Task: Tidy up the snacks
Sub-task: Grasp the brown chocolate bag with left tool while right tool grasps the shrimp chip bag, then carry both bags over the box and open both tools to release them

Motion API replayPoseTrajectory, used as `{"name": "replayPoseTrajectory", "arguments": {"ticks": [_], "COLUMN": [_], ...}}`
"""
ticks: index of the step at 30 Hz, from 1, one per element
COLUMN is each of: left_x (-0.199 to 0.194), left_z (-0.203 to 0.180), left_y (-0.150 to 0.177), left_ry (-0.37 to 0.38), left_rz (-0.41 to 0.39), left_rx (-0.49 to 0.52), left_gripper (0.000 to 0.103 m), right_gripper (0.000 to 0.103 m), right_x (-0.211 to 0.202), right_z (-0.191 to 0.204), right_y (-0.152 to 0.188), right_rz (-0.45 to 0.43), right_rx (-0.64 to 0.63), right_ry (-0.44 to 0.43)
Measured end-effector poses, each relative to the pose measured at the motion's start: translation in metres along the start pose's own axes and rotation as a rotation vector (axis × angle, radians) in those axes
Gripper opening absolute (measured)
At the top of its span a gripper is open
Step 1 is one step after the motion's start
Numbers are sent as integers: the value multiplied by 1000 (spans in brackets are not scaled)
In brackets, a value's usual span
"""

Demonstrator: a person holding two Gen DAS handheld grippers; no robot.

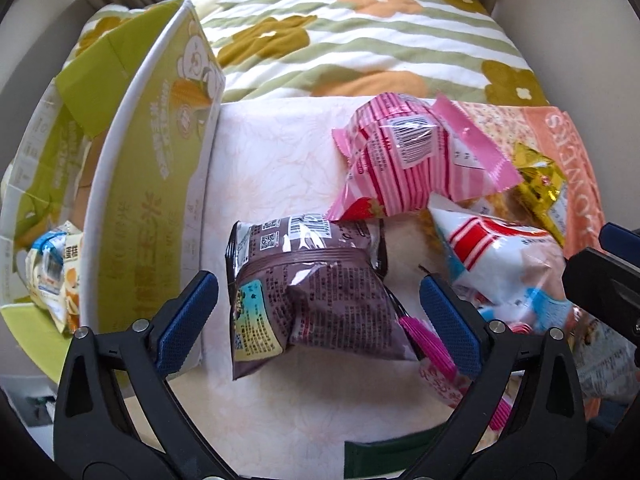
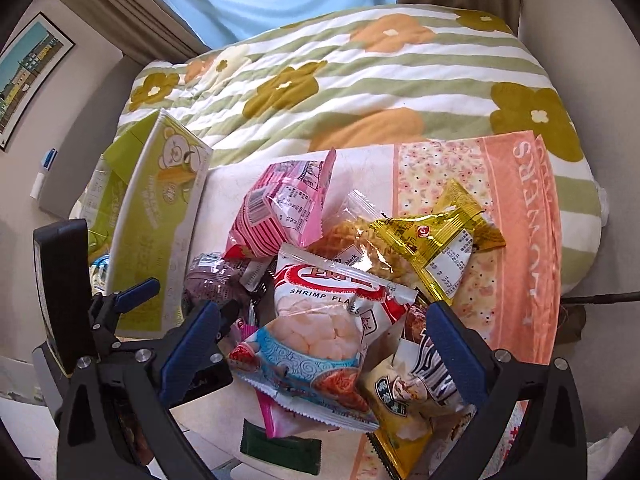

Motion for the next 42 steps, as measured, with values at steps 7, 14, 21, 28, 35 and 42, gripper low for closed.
{"name": "replayPoseTrajectory", "arguments": {"ticks": [7, 14, 21, 28, 35, 42], "left_x": [24, 39, 41, 31, 21, 4], "left_z": [8, 18, 22, 25, 24, 20], "left_y": [7, 11, 18, 20, 20, 23], "left_ry": [22, 72, 77, 109, 116, 122], "left_rz": [25, 59, 53, 30, 13, -24], "left_rx": [-55, -91, -70, -68, -60, -45], "left_gripper": [94, 94, 82, 76, 76, 76], "right_gripper": [102, 102, 101, 90, 56, 47], "right_x": [18, 34, 53, 54, 55, 42], "right_z": [0, 2, -4, -1, 11, 13], "right_y": [-2, 4, 15, 14, 18, 27], "right_rz": [18, 42, 68, 52, 57, 32], "right_rx": [25, 62, 132, 129, 94, 88], "right_ry": [19, 28, 37, 59, 62, 54]}}
Point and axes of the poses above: each gripper's, at about its wrist camera, not at the fingertips, and x roughly the way its jaws point, z to its left, y to its underside, the point moved 6 cm from there along x, roughly the way its jaws point, and after that the axes turned 7 degrees about z, right-handed, at the moved point
